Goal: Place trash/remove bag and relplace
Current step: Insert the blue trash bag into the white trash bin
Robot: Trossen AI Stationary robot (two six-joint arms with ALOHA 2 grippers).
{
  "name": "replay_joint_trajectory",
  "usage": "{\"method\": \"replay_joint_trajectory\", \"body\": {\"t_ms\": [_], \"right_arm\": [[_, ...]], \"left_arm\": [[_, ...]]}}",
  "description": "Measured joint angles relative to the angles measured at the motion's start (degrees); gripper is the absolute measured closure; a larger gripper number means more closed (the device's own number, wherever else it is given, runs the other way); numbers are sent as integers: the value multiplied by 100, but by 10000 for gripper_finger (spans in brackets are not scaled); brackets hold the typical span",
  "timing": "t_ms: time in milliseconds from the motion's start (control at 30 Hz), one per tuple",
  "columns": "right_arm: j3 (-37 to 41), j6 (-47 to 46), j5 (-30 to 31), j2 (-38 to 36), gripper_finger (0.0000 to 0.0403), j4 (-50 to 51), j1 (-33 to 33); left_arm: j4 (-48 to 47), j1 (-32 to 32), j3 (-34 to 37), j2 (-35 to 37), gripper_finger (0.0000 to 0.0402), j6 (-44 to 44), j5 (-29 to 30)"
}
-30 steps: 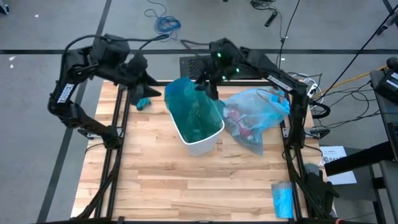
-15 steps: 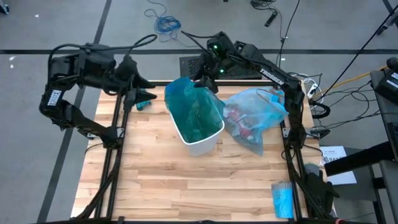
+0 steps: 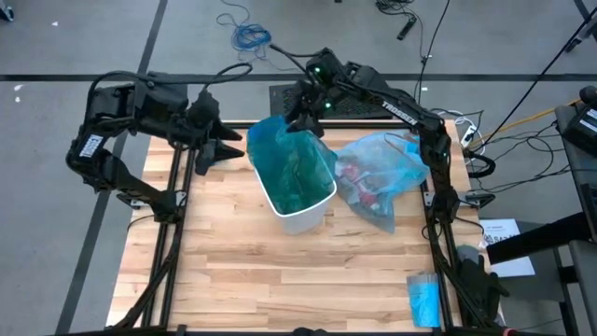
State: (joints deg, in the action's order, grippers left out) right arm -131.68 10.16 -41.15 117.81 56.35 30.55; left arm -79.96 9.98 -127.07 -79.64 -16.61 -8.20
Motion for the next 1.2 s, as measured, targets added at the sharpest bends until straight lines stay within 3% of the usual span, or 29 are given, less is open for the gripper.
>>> {"method": "replay_joint_trajectory", "body": {"t_ms": [233,533,933,1033,1100,1200], "right_arm": [[7,-49,190,10,262,85,-57],[7,-112,242,-5,394,358,-209],[7,3,227,-332,402,782,-926],[7,255,662,-495,401,687,-1023],[7,483,950,-577,392,589,-955],[-2,424,838,-585,359,312,-683]], "left_arm": [[0,0,0,0,162,-106,20],[0,0,0,0,162,-84,114],[-10,0,0,2,162,89,156],[-16,0,0,2,162,99,165],[-18,0,0,2,162,102,165],[-20,0,0,2,162,102,165]]}}
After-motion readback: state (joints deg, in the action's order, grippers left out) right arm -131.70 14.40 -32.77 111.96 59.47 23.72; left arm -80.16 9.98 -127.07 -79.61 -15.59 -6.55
